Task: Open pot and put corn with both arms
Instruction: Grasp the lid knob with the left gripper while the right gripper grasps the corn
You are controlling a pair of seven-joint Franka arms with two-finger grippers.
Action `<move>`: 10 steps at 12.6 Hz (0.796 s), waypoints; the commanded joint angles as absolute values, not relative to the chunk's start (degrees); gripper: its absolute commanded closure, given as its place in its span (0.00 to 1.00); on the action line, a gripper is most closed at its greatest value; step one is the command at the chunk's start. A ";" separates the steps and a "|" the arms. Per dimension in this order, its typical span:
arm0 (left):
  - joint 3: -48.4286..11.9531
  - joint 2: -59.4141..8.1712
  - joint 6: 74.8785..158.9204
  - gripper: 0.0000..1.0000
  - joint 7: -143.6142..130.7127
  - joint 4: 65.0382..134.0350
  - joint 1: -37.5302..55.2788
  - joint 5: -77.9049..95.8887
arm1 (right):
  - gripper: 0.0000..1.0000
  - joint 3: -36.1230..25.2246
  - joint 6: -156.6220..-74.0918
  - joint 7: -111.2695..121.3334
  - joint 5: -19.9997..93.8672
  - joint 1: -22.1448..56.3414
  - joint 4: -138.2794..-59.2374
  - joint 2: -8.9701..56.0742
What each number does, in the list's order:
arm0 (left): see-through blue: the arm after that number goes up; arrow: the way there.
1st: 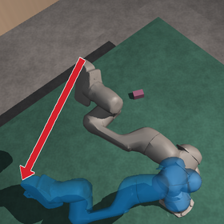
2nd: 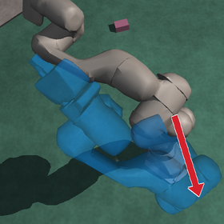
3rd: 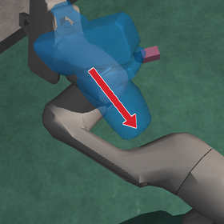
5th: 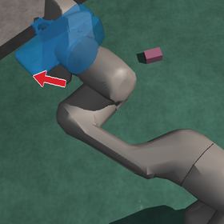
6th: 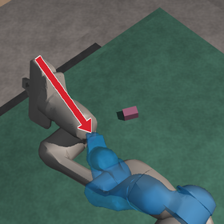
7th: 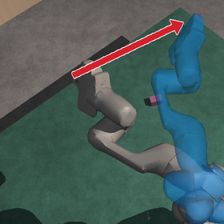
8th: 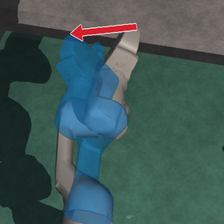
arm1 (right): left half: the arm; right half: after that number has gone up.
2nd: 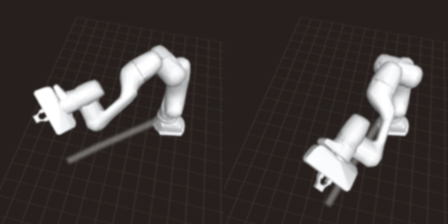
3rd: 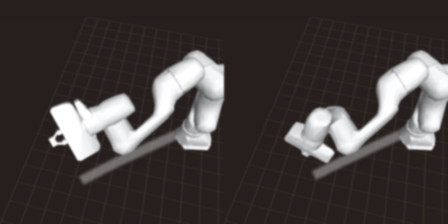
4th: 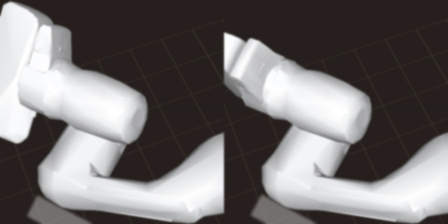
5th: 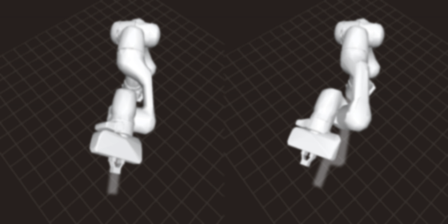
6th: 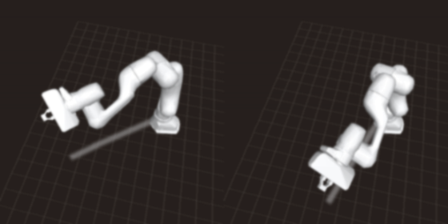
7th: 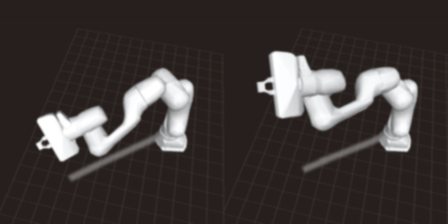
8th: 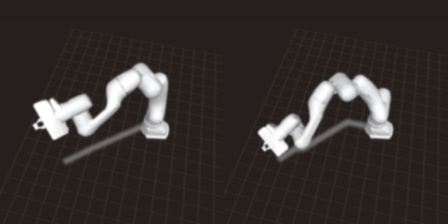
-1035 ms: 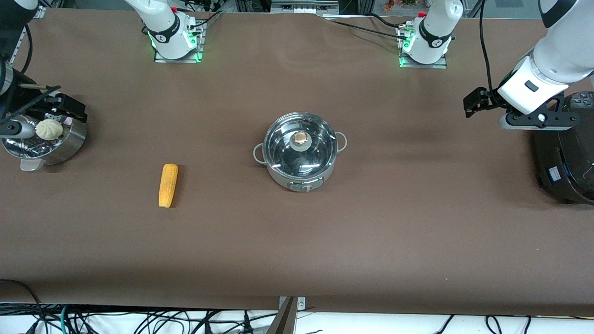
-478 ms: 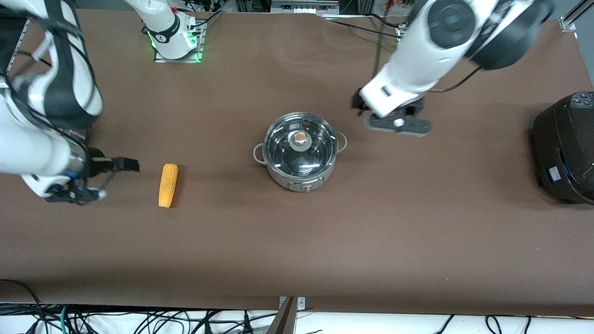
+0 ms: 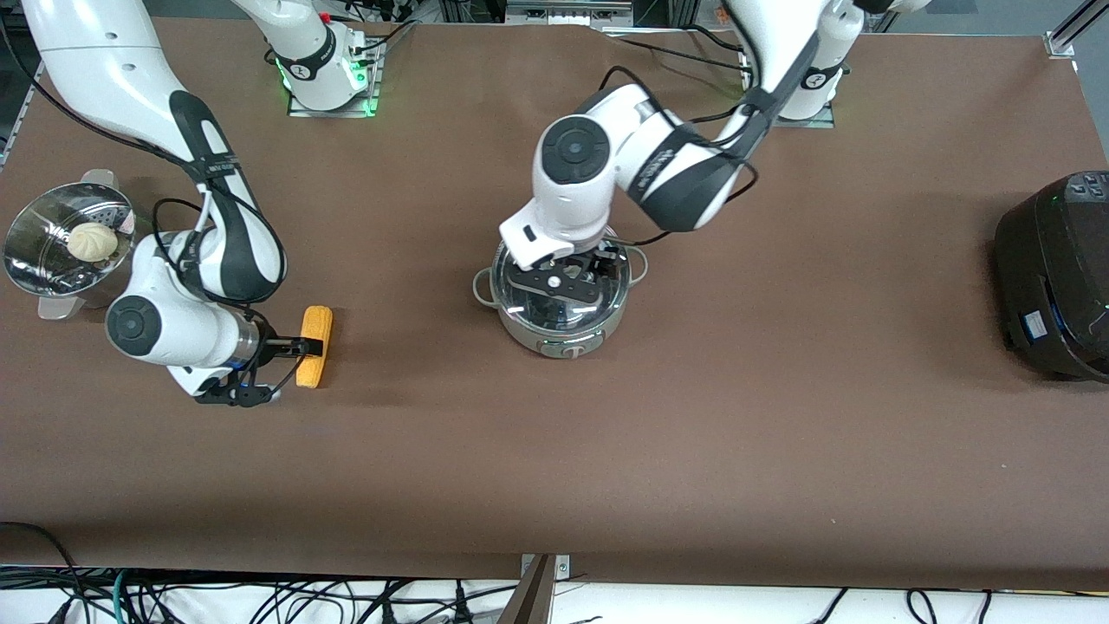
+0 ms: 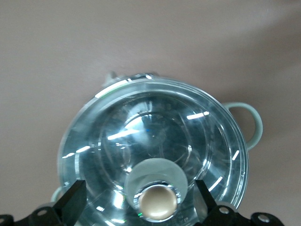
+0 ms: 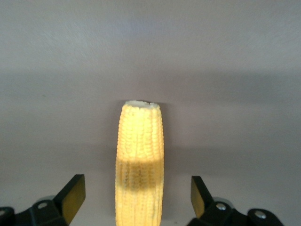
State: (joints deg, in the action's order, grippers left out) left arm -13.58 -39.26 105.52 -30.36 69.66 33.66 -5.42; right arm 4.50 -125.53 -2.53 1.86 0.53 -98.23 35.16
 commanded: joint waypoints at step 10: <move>-13.36 -40.17 104.24 0.00 -29.71 71.28 35.42 -6.06 | 1.00 4.57 -129.82 -2.37 2.37 1.67 -101.78 36.91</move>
